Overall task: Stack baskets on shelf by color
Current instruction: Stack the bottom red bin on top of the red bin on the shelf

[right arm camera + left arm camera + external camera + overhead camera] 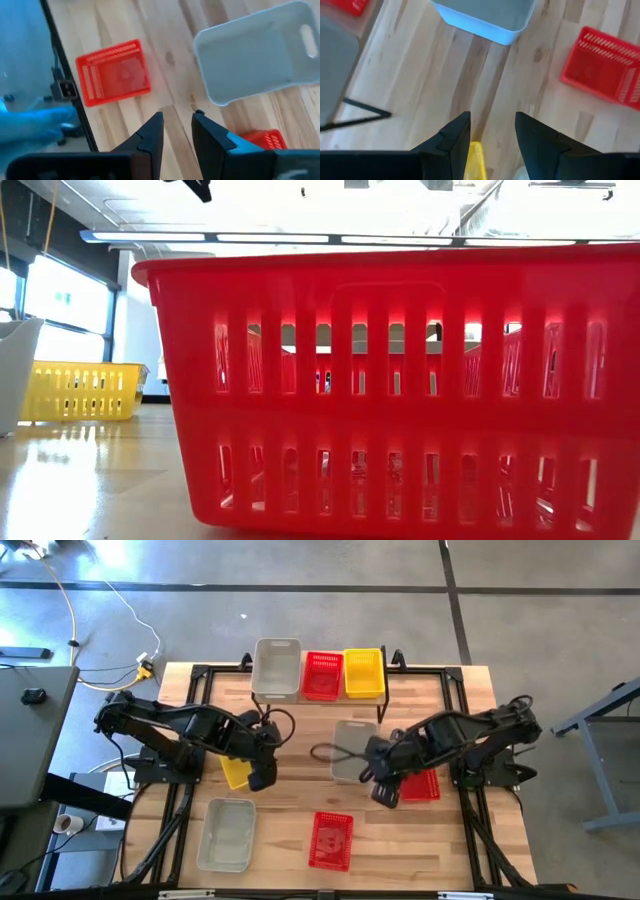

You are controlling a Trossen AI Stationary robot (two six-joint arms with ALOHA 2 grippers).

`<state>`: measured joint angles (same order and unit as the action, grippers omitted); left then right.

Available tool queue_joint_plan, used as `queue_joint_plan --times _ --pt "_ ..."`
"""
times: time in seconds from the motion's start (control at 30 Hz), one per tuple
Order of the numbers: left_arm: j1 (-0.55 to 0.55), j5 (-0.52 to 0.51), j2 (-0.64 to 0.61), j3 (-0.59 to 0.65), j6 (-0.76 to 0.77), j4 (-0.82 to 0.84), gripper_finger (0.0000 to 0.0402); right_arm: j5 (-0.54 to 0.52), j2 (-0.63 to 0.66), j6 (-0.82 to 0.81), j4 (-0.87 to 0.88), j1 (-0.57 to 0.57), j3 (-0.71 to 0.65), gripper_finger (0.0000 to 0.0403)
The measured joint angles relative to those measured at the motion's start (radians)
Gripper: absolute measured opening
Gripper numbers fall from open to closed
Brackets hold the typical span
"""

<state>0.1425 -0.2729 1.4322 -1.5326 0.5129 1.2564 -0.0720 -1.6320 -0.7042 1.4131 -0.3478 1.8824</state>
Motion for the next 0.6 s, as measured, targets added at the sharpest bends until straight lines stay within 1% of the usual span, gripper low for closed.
queue_joint_plan --times 0.1,0.27,0.4,0.6 --pt "0.001 0.011 0.000 0.000 0.093 0.000 0.0145 -0.002 -0.026 0.035 -0.021 -0.034 0.000 0.0094" --pt "0.003 0.092 0.005 0.000 0.217 0.003 0.0145 -0.006 -0.072 0.036 -0.091 -0.095 0.000 0.0120" --pt "0.008 0.105 0.005 0.000 0.266 0.008 0.0145 -0.033 -0.109 -0.047 -0.136 -0.144 0.000 0.0137" --pt "0.009 0.081 0.005 0.000 0.296 0.011 0.0145 -0.050 -0.186 -0.181 -0.177 -0.193 0.000 0.0142"
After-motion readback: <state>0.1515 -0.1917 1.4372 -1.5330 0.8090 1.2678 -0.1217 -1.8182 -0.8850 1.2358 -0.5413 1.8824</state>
